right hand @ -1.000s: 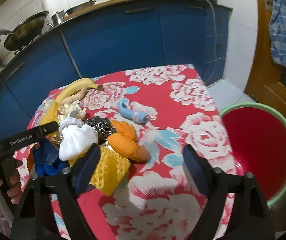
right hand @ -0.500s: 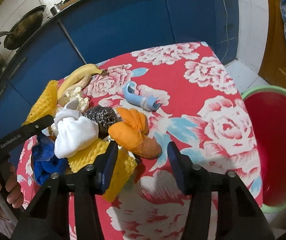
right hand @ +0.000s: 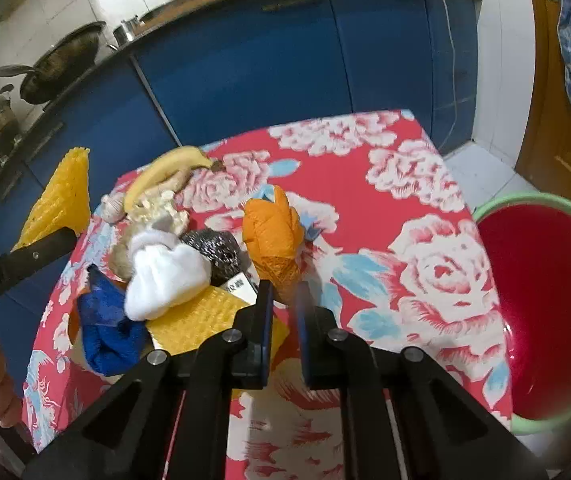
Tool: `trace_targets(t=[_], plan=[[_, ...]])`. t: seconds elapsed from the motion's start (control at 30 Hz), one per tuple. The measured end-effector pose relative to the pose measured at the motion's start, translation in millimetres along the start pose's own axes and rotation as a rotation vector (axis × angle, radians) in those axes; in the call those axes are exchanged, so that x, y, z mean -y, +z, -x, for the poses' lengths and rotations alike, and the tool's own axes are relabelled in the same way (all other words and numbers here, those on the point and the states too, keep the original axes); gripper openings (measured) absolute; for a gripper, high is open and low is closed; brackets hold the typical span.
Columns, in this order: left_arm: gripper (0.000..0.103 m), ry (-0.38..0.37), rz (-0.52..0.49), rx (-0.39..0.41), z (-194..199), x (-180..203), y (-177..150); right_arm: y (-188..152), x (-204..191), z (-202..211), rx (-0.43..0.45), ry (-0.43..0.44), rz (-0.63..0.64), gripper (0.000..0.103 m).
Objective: Collect trash
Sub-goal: 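Grasp the yellow foam net with the left tool while the right tool grasps the orange cloth, then carry the orange cloth into the red bucket and open the right tool while the left tool lifts the net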
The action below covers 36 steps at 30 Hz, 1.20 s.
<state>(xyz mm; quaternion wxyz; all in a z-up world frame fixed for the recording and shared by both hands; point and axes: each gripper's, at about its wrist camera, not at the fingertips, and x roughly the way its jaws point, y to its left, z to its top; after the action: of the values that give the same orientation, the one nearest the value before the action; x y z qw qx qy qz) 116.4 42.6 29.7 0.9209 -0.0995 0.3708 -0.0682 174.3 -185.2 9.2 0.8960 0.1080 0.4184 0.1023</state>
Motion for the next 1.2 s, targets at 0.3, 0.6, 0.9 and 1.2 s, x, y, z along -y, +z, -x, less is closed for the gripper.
trace_targets(t=[0.3,0.6,0.9,1.2], plan=[[0.03,-0.058,-0.038,0.022,16.9,26.9,0.7,-1.2,6.4,37.8,0.076,-0.003,-0.014,0.013],[0.03,-0.114,-0.091,0.008,15.8,66.0,-5.0,-11.8,40.8,77.5,0.126,-0.062,-0.084,0.013],[0.03,-0.17,-0.159,-0.035,2.0,114.4,-15.2,-28.4,86.0,100.3,0.142,-0.152,-0.169,0.013],[0.03,-0.212,-0.223,-0.105,-21.4,161.7,-32.6,-47.6,126.6,109.7,0.132,-0.224,-0.254,0.014]])
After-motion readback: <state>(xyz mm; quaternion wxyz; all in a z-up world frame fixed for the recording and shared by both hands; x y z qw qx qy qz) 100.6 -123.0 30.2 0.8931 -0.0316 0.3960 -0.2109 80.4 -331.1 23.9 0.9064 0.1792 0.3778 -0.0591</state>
